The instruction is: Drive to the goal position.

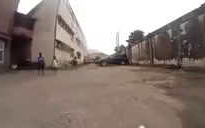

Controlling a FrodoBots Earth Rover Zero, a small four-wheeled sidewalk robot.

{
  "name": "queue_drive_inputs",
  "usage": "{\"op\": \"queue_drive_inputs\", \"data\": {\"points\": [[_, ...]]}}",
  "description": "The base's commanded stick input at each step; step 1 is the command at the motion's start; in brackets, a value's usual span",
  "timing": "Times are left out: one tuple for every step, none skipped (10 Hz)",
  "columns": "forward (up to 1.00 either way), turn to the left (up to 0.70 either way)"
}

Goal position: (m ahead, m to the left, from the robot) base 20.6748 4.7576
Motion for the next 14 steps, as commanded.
{"op": "queue_drive_inputs", "data": {"points": [[0.3,0.0],[0.3,0.0],[0.3,0.0],[0.3,0.0],[0.3,0.0],[0.3,0.0],[0.3,0.0],[0.3,0.0],[0.3,0.0],[0.3,0.44],[0.3,0.22],[0.3,0.0],[0.3,0.0],[0.3,0.0]]}}
